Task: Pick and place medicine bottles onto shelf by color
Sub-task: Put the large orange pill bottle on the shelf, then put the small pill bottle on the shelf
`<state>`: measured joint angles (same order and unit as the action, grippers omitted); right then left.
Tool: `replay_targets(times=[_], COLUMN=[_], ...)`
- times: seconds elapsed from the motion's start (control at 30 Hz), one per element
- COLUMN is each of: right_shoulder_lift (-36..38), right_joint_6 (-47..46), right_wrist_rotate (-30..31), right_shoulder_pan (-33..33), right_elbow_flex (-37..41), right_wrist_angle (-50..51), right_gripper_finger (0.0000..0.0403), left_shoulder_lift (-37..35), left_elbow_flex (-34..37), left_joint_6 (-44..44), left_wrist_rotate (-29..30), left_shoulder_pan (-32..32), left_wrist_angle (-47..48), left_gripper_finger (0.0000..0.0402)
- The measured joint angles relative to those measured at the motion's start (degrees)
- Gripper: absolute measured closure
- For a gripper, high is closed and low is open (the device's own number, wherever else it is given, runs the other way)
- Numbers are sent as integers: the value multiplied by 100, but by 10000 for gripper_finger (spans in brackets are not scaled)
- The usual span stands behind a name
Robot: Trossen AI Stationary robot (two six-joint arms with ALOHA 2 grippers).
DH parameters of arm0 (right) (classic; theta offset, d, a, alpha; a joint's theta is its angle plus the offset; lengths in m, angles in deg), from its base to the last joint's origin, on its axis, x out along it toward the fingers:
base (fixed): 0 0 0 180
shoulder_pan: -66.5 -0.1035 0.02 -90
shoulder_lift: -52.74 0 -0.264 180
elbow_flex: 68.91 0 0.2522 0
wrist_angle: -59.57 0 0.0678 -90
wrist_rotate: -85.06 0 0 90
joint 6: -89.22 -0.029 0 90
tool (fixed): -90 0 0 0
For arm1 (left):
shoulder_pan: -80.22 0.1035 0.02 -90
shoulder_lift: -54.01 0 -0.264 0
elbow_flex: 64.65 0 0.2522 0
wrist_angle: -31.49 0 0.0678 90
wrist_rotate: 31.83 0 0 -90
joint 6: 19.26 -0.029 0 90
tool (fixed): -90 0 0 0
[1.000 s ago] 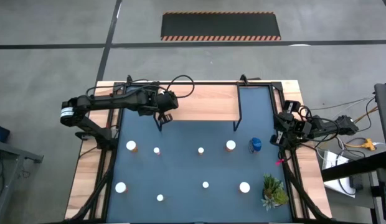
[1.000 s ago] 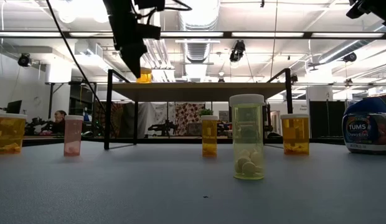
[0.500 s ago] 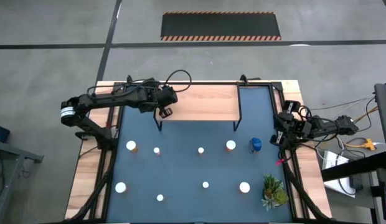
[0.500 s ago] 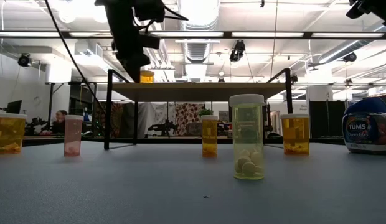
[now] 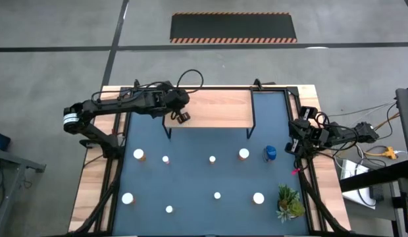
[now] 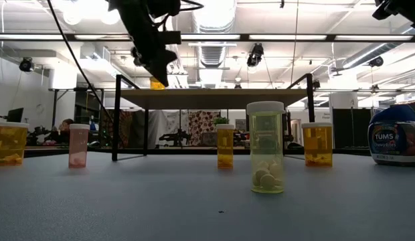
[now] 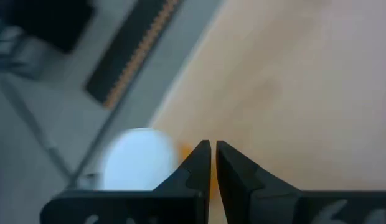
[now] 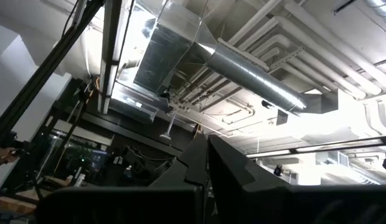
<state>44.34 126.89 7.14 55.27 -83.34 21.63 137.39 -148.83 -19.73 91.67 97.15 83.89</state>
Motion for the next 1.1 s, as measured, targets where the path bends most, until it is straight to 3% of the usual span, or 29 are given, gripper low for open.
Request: replay_targets(times=[0.1,0.4,0.53,0.67,0.83,1.1], right_shoulder_lift=[0,1,1,1,-14,-740], right_joint_6=[6,7,7,39,88,-510], right_wrist_rotate=[0,0,0,-4,-121,-1203], right_shoulder_pan=[0,0,1,0,1,-1], right_elbow_flex=[0,0,0,0,0,-406], right_wrist_angle=[0,0,3,7,3,100], right_gripper_finger=[394,394,394,394,394,394], left_shoulder_lift=[-2,0,-57,-251,-291,-289], left_elbow_flex=[0,-2,-88,-70,171,1256], left_joint_6=[-19,10,221,317,308,-472], left_wrist_rotate=[286,288,-39,-612,-687,-682], left_shoulder_pan=[35,-9,-341,-1067,-2346,-3980], left_wrist_angle=[3,-11,-60,-556,-1539,-3927], left_gripper_finger=[393,393,393,393,393,393])
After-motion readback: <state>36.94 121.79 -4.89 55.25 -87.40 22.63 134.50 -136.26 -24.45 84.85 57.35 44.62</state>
